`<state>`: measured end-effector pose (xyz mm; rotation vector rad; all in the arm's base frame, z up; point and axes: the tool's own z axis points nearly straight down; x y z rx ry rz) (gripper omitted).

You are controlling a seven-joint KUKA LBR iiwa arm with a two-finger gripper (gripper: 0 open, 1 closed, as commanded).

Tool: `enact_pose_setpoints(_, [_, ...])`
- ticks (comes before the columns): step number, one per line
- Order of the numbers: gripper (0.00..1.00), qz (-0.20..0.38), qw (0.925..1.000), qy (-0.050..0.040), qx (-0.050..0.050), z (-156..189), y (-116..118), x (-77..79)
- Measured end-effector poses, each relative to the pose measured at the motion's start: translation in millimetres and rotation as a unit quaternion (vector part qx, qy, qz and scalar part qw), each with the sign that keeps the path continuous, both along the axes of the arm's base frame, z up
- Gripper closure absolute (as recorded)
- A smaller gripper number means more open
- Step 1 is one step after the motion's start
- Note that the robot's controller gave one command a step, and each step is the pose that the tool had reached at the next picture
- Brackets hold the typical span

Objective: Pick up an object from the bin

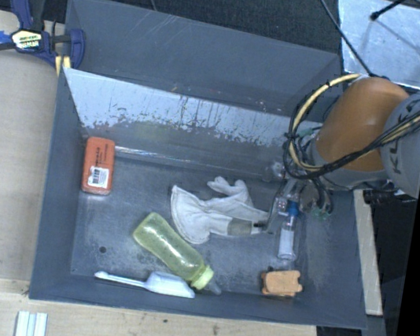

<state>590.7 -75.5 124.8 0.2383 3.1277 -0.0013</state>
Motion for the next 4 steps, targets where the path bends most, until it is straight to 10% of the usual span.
enact_pose_setpoints(1, [0.00,-0.035,0.9994,-0.0004,0.001,-50,38,-21.3])
enact_pose_setpoints(2, [1.00,0.160,0.9871,-0.0004,0.000,-54,47,-1.9])
enact_pose_setpoints(4, [1.00,0.160,0.9871,-0.0005,-0.001,-53,47,-1.8])
